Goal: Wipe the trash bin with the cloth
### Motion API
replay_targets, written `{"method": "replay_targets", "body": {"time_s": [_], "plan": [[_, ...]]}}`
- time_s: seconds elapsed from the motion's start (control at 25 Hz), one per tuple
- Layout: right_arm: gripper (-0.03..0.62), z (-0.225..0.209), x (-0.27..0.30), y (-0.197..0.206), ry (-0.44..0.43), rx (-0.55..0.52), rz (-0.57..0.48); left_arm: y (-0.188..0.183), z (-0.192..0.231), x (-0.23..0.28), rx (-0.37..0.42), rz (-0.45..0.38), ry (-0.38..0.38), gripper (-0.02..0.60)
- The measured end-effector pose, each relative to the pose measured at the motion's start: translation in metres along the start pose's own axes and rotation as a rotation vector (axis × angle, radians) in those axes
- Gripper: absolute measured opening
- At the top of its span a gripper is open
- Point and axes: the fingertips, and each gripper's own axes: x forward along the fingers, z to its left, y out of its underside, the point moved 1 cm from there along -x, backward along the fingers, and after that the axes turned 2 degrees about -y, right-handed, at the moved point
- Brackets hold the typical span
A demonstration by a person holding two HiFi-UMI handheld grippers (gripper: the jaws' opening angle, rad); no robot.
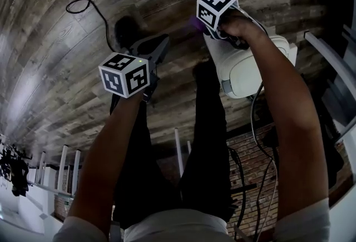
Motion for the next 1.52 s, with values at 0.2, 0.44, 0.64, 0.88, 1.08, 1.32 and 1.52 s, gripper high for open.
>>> {"method": "replay_targets", "body": {"time_s": [0.2,0.44,0.64,0.88,1.08,1.32,1.52], "plan": [[0.077,-0.073,-0.031,0.019,0.092,0.056,-0.012,0.004,-0.010,0.039,0.040,0.043,0.031,0.003],[0.077,-0.149,-0.057,0.047,0.178,0.117,-0.001,0.012,-0.017,0.079,0.094,0.117,0.063,0.003],[0.075,-0.204,-0.069,0.070,0.250,0.148,0.036,0.012,-0.016,0.109,0.125,0.157,0.084,0.003],[0.077,-0.250,-0.061,0.101,0.273,0.263,0.115,0.020,-0.010,0.133,0.145,0.187,0.102,0.003],[0.077,-0.263,-0.037,0.130,0.244,0.369,0.178,0.030,-0.003,0.140,0.140,0.210,0.108,0.003],[0.077,-0.248,-0.017,0.129,0.144,0.426,0.162,0.034,-0.001,0.141,0.139,0.222,0.108,0.003],[0.077,-0.235,-0.015,0.114,0.119,0.415,0.144,0.031,-0.007,0.142,0.146,0.213,0.121,0.003]]}}
